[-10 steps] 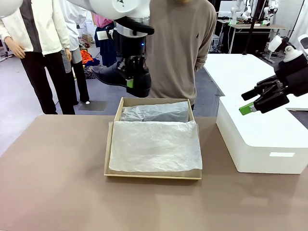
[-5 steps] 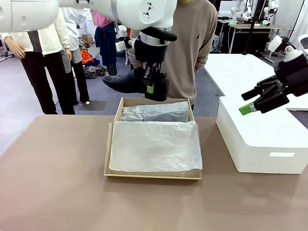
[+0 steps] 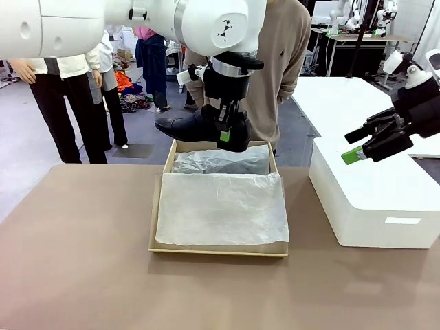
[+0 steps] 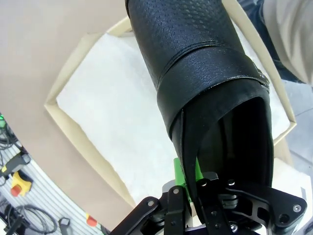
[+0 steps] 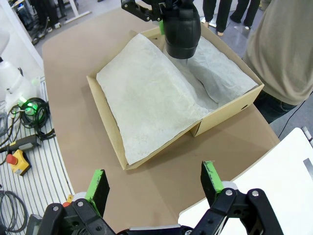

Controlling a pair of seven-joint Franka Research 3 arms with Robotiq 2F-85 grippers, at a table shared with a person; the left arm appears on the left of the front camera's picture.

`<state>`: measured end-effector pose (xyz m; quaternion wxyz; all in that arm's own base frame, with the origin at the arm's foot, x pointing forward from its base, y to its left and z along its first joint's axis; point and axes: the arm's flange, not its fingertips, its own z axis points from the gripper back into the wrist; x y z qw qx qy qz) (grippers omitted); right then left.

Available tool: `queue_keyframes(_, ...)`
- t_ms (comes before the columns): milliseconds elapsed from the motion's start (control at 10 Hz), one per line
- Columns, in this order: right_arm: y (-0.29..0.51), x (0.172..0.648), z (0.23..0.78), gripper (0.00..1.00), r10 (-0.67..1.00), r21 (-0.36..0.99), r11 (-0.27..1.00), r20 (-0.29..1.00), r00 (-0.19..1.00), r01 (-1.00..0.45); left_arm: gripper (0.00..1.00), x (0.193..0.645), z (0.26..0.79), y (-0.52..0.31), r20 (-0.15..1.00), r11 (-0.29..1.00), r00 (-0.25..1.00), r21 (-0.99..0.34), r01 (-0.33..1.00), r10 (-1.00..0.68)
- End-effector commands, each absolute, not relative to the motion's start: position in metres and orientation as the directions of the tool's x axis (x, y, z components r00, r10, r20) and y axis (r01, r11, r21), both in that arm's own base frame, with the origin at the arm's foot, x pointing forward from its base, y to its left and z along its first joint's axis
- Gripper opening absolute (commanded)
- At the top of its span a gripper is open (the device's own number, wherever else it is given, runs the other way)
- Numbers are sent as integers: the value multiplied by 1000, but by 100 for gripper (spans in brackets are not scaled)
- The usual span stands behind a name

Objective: Pack the shoes into the box.
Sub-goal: Place the other shoe of the Shoes into the Shoes Box.

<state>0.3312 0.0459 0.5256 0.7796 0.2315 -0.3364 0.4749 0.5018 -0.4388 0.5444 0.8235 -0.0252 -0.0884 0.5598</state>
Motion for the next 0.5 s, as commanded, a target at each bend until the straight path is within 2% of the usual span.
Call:
queue_keyframes(0, 45, 334, 525, 100, 570, 35, 417, 768, 292, -908, 0, 501, 553, -434, 120, 364, 349, -145, -920, 929)
queue_keyframes(200, 45, 334, 525, 100, 570, 35, 417, 768, 292, -908, 0, 502, 545, -438, 117, 372, 357, -141, -918, 927)
queue_keyframes(400, 45, 334, 525, 100, 570, 35, 417, 768, 292, -908, 0, 498, 540, -450, 141, 236, 212, -177, -956, 967)
